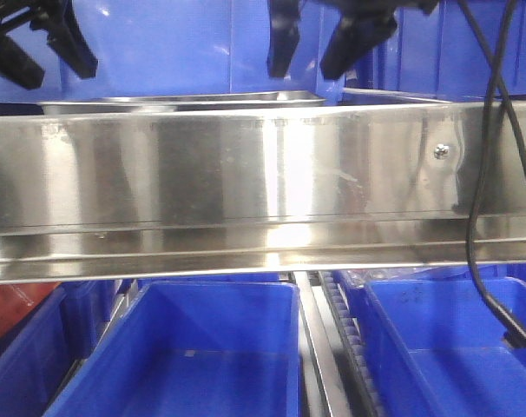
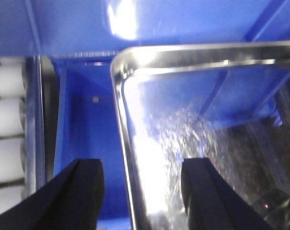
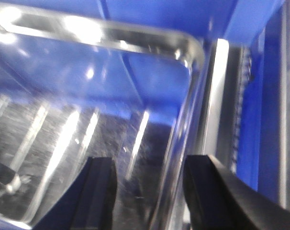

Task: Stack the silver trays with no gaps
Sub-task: 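Lower both grippers onto opposite rims of the silver tray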

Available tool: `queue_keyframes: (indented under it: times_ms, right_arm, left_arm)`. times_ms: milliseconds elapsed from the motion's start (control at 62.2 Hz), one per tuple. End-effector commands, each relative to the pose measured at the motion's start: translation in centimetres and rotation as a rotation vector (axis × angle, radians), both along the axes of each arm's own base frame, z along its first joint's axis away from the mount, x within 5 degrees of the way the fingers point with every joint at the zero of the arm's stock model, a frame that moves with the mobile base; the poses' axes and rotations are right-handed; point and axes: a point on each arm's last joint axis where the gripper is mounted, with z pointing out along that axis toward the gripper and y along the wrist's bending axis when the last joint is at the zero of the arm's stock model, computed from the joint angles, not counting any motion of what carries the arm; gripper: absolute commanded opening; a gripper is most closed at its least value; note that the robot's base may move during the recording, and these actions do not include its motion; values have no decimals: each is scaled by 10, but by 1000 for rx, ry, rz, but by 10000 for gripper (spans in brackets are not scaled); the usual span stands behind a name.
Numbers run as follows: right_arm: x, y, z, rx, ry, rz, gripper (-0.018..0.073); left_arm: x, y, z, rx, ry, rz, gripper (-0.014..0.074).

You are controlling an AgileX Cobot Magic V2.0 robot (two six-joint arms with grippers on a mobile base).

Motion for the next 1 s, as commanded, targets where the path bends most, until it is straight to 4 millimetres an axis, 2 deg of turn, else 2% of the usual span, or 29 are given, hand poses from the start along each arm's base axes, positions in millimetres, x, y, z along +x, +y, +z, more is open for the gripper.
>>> queue_keyframes:
  times_ms: [0,337,530,739,980]
  right_arm:
    - [5,-4,0,-12,-9,-10,234]
    - [14,-19,-1,-9,-12,-54,234]
    - [16,-18,0,7,-39,-51,234]
    - [17,-17,-3,5,-28,-52,234]
    - [22,-10,-17,2,0,-49,234]
  left_arm:
    - [4,-3,5,-9,-37,-3,285]
    - [25,-9,-2,-1,-7,-6,285]
    - [35,-11,-11,46,54,-21,285]
    - [37,-11,-17,46,82,-13,285]
    - [36,-4,-19,45,118,16,285]
